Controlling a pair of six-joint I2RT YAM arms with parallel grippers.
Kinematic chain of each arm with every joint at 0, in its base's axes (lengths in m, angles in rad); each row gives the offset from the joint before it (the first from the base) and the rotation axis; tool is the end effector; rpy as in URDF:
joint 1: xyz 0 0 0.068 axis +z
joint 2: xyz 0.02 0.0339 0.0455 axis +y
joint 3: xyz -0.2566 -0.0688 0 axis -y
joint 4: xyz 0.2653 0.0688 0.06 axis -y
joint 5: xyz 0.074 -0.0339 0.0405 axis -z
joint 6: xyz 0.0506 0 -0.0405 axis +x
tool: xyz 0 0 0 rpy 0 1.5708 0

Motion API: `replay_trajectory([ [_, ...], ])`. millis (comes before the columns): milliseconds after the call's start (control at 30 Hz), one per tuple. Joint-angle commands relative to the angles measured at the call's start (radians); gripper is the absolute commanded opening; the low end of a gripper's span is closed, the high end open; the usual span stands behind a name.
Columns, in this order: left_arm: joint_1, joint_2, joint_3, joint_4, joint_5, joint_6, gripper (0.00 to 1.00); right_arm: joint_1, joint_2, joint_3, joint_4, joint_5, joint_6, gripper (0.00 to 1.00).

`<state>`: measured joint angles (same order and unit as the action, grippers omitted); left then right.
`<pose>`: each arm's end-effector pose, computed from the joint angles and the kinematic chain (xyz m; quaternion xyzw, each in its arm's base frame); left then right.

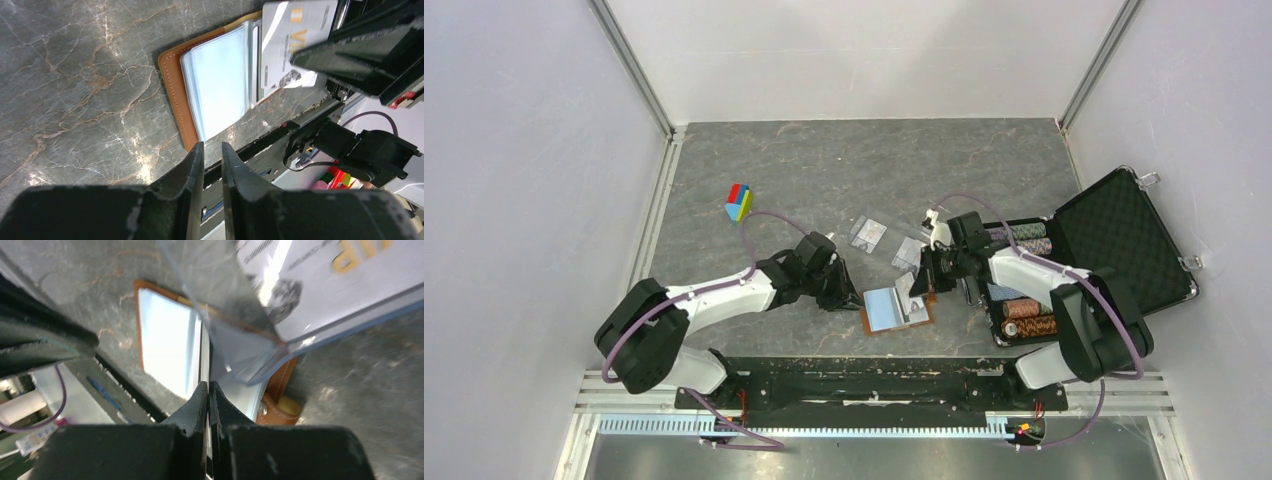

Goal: Put the credit cards into the card holder
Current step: Move the storage box to the center of the board, then insert the credit card into the card holder.

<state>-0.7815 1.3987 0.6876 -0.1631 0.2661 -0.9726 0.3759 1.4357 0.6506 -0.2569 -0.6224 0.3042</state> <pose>0.2001 -0.2172 0.1444 -0.0438 0.9317 -0.3398 0.1204 0.2436 0.1279 0.1233 -0.1129 0.9154 0.3616 0.1359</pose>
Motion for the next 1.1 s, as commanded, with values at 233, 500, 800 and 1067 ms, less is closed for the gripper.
replay_trajectory([
  [233, -0.009, 0.057, -0.001, 0.045, -0.005, -0.013, 0.23, -0.022, 0.124, 0.214, -0.002, 0.207, -0.002, 0.0],
  [500, -0.016, 0.131, 0.007, 0.066, 0.007, -0.022, 0.21, -0.031, 0.038, 0.125, 0.039, 0.077, 0.063, 0.0],
  [800, -0.022, 0.189, 0.011, 0.082, 0.006, -0.021, 0.17, -0.021, -0.079, -0.017, 0.051, -0.037, 0.156, 0.0],
  [1067, -0.025, 0.202, 0.0, 0.082, 0.005, -0.025, 0.07, -0.007, -0.044, -0.075, 0.134, -0.065, 0.182, 0.0],
])
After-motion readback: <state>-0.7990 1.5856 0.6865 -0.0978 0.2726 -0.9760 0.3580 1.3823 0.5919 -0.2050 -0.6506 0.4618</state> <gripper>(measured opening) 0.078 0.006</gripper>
